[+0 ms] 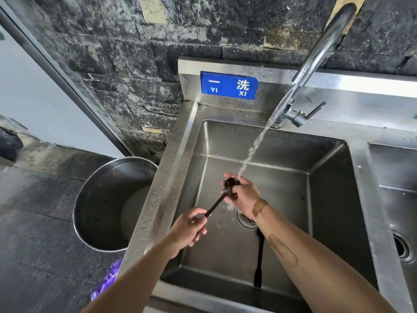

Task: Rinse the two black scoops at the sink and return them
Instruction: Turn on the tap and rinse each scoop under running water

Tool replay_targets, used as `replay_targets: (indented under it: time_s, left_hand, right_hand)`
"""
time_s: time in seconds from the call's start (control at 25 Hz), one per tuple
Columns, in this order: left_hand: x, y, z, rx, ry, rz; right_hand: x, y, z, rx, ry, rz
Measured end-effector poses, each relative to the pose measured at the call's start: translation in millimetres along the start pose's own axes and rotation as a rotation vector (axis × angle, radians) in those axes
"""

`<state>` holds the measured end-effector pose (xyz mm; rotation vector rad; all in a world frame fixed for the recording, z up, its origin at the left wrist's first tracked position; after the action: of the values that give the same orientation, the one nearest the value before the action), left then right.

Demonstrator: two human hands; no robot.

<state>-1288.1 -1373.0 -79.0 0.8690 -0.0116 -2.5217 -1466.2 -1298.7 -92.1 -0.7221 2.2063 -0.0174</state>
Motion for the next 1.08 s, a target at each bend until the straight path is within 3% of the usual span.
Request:
replay_targets:
  time_s: [0.16, 0.28, 0.36, 0.52, 0.72, 0.88, 1.08]
  left_hand:
    - [-1, 1, 2, 0.011, -0.009, 0.007]
    - [3, 3, 3, 0.078, -0.027, 0.085]
    - [2, 6, 10, 0.266, -0.129, 0.207]
    - [-8, 4, 27, 0.844, -0.414, 0.446]
    - [-12, 2, 35, 1.037, -0.559, 0.512]
    - [-6, 8, 37, 0.898, -0.491, 0.488]
    - [13, 8, 9, 0.274, -0.136, 0.163]
  right_hand:
    - [-2, 3, -2, -0.043, 0.017, 0.047]
    - [0, 1, -2, 0.102, -0.032, -0.025]
    - [-2, 0, -4, 0.095, -0.032, -0.009]
    - [-5, 6, -5, -0.117, -0.028, 0.171]
    - [-11, -3, -9, 0.424, -0.152, -0.099]
    - [-6, -8, -17, 0.362, -0.063, -0.103]
    - [4, 3, -29, 0.339, 0.060, 0.015]
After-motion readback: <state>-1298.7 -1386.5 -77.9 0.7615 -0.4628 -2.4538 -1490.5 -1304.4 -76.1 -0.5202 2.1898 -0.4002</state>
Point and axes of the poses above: each hand's wrist, its own x-axis towards the middle knuckle, its own y-axis out of the back of the hand, z = x × y, the point moved 6 cm from there along x, towards the middle knuckle
